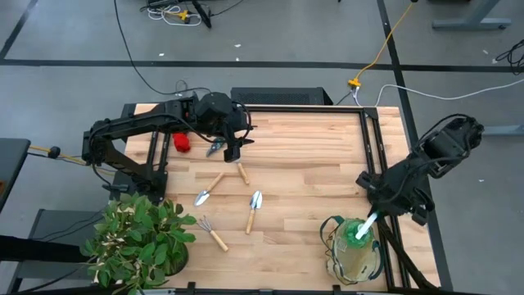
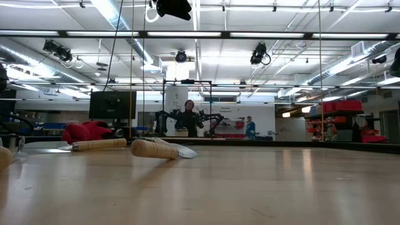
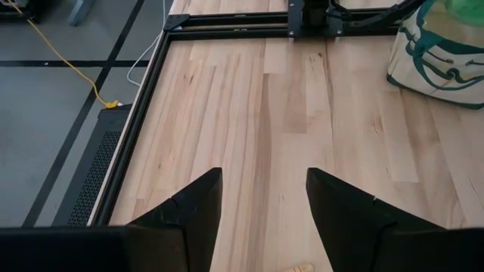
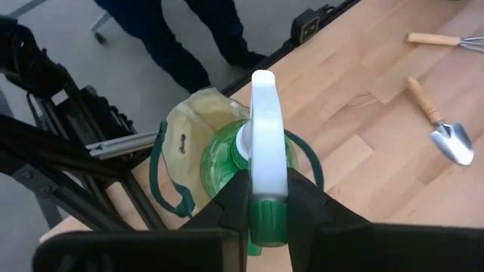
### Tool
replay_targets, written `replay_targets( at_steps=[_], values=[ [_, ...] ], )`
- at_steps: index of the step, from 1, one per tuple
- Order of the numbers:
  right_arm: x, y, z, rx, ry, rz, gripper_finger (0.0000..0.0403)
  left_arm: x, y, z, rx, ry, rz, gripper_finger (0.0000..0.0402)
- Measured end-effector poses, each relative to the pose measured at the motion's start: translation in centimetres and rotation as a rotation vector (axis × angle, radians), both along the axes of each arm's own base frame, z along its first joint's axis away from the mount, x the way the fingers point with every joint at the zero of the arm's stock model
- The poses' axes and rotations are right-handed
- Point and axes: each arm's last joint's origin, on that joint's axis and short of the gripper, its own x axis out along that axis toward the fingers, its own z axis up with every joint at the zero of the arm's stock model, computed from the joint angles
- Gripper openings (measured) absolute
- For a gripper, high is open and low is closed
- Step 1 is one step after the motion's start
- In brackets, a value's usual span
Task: Pick & Place Garden tools in Gardening bag
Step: Put the green spray bottle into the white gardening bag
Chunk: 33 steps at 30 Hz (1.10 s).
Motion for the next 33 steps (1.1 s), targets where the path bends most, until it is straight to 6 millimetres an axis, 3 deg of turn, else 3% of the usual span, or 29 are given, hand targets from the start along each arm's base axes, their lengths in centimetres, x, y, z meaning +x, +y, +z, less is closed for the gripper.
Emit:
replay_targets(
  at_steps=[6,13,19,33],
  values=[
    [0.5,1.0,-0.7,-0.043,-0.003,0.007,0.0049,0.0,0.0,0.0,-0.001,-0.006,-0.005,0.0199],
    [1.5,2.2,-4.2,-0.031,0.114,-0.071,0.0049,0.0,0.0,0.0,0.0,-0.006,-0.005,0.0199],
    [1.4,2.7,-5.8,-0.045,0.175,-0.065,0.0049,0.0,0.0,0.0,0.0,-0.006,-0.005,0.0199],
    [1.0,3.0,-6.0,-0.079,0.103,0.023,0.0049,0.1,-0.3,0.0,-0.017,-0.009,-0.085,0.0199]
  ],
)
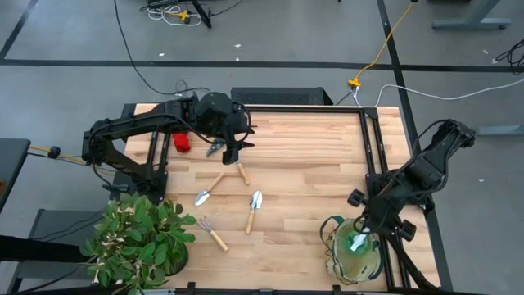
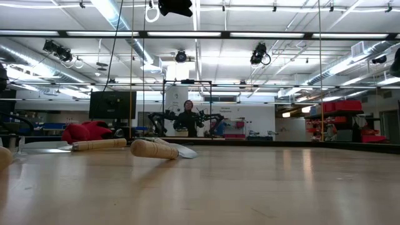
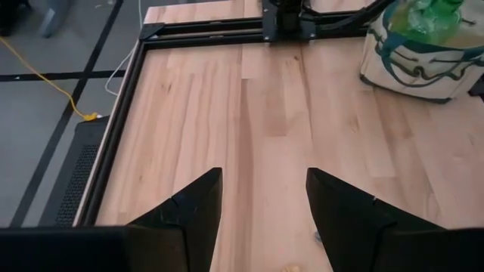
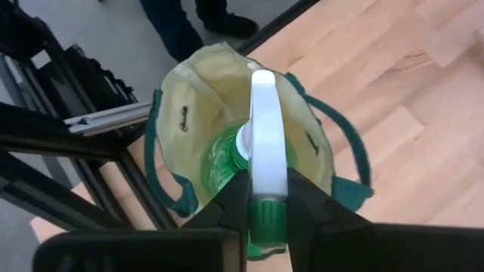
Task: Pick & Place Garden tools in Gardening bag
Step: Put the green spray bottle into the white gardening bag
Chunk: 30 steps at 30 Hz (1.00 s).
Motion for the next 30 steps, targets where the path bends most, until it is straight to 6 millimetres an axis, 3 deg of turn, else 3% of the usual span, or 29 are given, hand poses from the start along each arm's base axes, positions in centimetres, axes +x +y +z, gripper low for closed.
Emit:
replay_targets(
  at_steps=[11,30],
  values=[
    [-1.4,-1.3,0.8,0.026,-0.076,0.028,0.0049,-0.1,0.0,-0.1,-0.005,0.008,-0.004,0.0199],
    [-4.8,-4.1,-3.7,0.126,-0.212,0.072,0.0049,0.0,0.0,-0.1,-0.011,0.007,0.0,0.0199]
  ],
)
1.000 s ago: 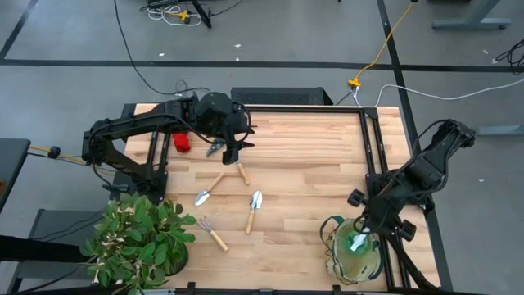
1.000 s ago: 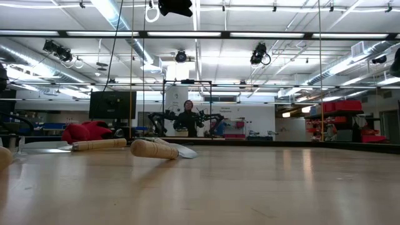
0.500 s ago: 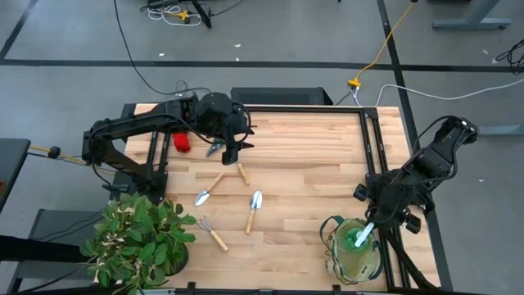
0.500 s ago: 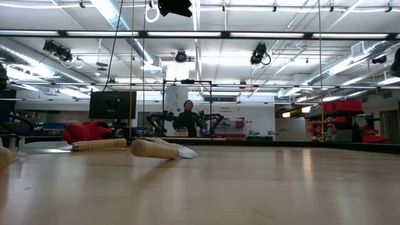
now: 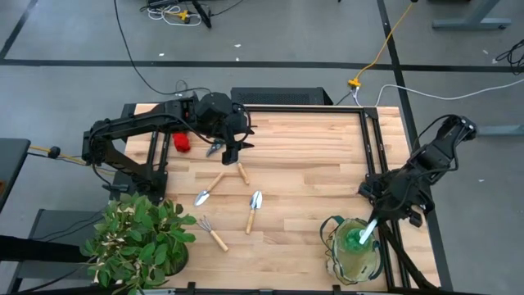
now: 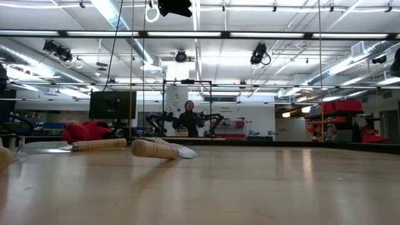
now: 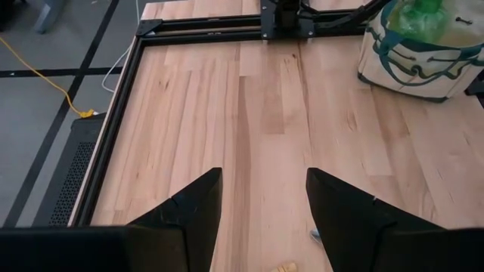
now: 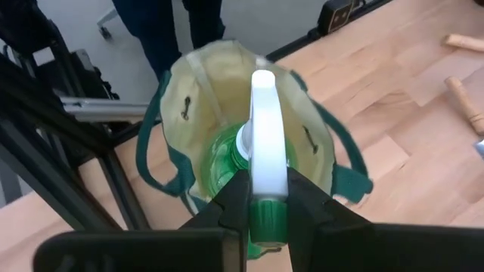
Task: Pick & Place Garden tools in Gardening bag
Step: Put the green spray bottle into the white gardening bag
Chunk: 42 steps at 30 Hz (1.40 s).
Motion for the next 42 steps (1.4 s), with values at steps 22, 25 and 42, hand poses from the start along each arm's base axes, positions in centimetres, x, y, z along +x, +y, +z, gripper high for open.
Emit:
replay_targets(
  at_steps=[22,25,42],
  values=[
    [-0.4,-0.4,-3.9,0.012,-0.026,0.008,0.0051,0.0,0.0,0.0,0.0,-0.001,0.002,0.0199],
    [-0.4,-0.4,-3.9,0.017,-0.016,-0.003,0.0059,0.0,0.0,0.0,0.0,-0.001,0.001,0.0199],
    [-0.4,-0.4,-3.8,0.038,0.011,-0.042,0.0087,0.0,0.0,0.0,0.0,-0.001,0.001,0.0199]
  ],
)
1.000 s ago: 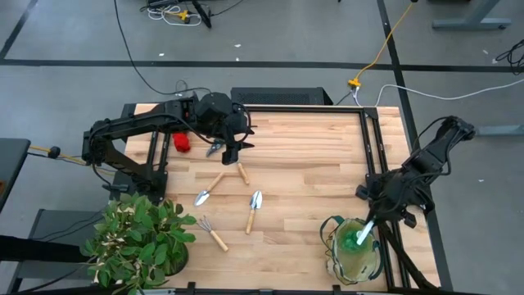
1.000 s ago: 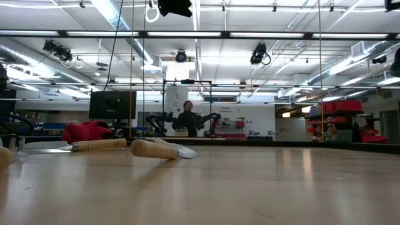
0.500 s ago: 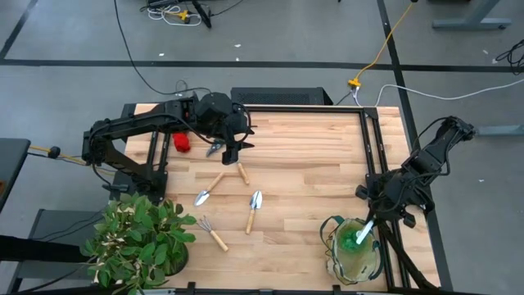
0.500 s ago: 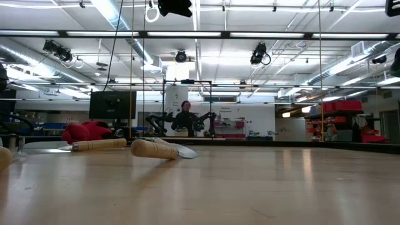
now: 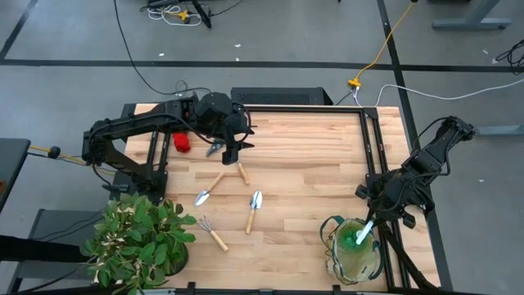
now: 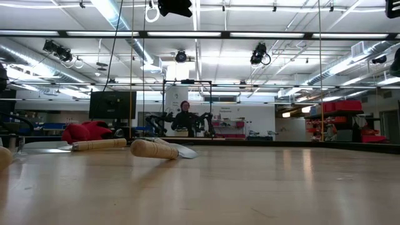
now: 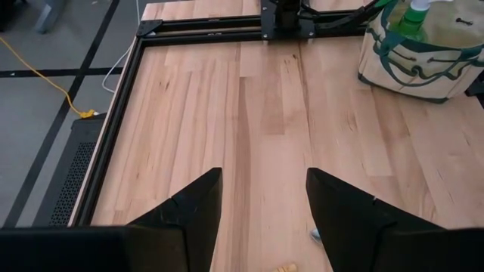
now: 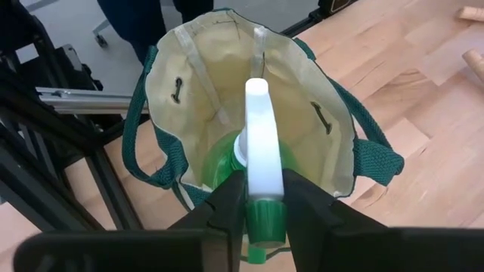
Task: Pick & Place Garden tools in Gardening bag
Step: Put the green spray bottle into the white gardening bag, then put the top brown hand rake into the white gardening bag
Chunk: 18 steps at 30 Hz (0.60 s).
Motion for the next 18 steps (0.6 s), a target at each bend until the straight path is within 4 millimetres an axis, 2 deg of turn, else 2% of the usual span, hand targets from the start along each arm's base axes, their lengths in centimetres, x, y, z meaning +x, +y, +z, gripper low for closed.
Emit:
replay_targets(
  at_steps=[7,18],
  values=[
    [0.0,0.0,0.02,-0.01,-0.019,0.02,0.0101,0.01,0.0,-0.01,0.0,0.0,0.0,0.0199],
    [0.01,0.01,0.04,-0.007,-0.018,0.017,0.0182,0.01,0.0,-0.01,0.0,0.0,0.0,0.0199]
  ],
)
